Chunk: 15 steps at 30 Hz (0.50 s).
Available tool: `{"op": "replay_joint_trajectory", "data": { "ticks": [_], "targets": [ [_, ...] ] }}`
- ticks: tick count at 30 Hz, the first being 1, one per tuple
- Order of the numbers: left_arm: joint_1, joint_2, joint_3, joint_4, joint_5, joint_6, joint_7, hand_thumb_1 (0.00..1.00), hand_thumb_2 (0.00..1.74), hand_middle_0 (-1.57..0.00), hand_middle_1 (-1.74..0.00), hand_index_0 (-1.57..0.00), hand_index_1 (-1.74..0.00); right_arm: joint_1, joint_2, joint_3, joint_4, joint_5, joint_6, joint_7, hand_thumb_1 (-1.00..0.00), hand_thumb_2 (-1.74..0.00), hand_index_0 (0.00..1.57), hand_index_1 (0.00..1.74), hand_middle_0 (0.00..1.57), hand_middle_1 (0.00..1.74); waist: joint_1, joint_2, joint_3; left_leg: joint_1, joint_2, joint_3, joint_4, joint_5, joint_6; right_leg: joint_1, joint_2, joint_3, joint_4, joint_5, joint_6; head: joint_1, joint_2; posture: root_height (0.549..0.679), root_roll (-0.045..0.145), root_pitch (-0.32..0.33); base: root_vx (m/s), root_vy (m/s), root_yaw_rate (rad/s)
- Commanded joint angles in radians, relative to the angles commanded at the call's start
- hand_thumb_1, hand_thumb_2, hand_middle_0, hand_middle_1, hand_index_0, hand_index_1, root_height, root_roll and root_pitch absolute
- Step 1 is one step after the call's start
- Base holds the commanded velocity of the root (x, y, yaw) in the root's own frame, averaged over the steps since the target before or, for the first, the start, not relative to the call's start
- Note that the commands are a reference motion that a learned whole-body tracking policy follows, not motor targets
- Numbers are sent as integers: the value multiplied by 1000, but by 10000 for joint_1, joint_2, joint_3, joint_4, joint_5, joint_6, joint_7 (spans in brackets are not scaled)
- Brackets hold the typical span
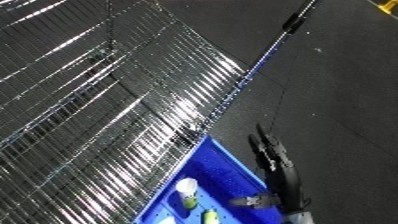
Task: Pick up the object and place it into the box
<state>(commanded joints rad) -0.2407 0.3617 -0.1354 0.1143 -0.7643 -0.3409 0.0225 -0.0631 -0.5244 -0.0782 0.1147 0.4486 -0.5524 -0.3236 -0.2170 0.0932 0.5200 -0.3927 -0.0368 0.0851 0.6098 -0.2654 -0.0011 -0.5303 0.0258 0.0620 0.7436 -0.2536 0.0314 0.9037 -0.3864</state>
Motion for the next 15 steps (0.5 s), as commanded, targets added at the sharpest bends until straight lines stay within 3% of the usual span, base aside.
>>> {"op": "replay_joint_trajectory", "data": {
  "ticks": [5, 10, 15],
  "targets": [
    [99, 20, 46, -36, -21, 29, -102, 1000, 1740, -1570, -1740, -1570, -1740, 43, 62, 150, -380, -477, 240, 380, 0, 0, 0, 0, 0, 0, 137, -102, 0, 41, -2, -80, -21, 34, -21, 159, -42, -57, -77, -15, -11, -617, -142, 644, 97, 72, 4, -22, 103],
    [29, 71, -62, -49, 1, 124, -240, 1000, 1740, -1570, -1740, -1570, -1740, -298, -72, 562, -915, -1320, 639, 154, 0, 0, 0, 0, 0, 0, 436, -233, -1, -48, -43, -248, -11, 93, -31, 209, -56, -151, -74, -19, -16, -1362, -354, 644, 95, 69, -11, -58, 179],
    [-110, 64, -158, -13, 102, 231, -192, 1000, 1740, -1570, -1740, -1570, -1740, -864, -74, 951, -1031, -1214, 1117, 481, 0, 0, 0, 0, 0, 0, 751, -339, -2, -208, -103, -423, 159, 74, -48, 239, -129, -298, -9, -37, -33, -2189, -753, 643, 93, 62, 12, -53, 152]
  ]
}}
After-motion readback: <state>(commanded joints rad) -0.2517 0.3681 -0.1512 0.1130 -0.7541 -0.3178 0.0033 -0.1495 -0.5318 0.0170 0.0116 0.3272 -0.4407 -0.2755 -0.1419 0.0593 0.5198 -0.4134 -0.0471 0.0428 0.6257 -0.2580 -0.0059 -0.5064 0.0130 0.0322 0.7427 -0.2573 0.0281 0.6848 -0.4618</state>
